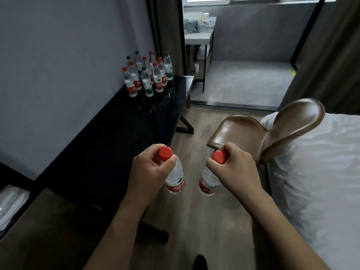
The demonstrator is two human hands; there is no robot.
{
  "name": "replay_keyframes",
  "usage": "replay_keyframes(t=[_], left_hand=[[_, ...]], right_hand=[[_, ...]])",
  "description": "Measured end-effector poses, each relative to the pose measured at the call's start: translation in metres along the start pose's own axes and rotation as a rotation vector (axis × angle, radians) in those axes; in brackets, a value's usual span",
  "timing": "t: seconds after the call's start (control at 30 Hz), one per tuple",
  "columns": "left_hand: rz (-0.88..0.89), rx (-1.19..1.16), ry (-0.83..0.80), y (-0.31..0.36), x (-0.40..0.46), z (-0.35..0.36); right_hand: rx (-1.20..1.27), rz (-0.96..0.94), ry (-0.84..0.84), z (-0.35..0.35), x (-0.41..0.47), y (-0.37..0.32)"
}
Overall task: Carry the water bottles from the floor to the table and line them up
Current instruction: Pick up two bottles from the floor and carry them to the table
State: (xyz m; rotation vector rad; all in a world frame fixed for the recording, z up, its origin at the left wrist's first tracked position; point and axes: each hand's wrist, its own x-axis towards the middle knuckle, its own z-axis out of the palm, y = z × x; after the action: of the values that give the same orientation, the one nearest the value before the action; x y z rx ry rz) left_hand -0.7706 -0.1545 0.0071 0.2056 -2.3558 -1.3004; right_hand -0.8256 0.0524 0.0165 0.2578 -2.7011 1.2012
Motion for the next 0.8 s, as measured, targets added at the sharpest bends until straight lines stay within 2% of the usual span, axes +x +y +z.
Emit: replay_keyframes(t=[0.27,0.53,0.8], left_hand=[[-0.052,-0.009,0.079,-0.008,0.129,0.039],[-0.146,0.036,0.108,-0.036,0.24,0.087],[-0.135,0.126,0.235,-0.046,0.354,0.095]], right_hand=[[0.032,-0.025,0.023,0.016,0.137,0.02],[-0.004,-0.061,-0.14,0.066,0.287,0.052],[0.023,-0.165,-0.198,0.104,0.428,0.033]])
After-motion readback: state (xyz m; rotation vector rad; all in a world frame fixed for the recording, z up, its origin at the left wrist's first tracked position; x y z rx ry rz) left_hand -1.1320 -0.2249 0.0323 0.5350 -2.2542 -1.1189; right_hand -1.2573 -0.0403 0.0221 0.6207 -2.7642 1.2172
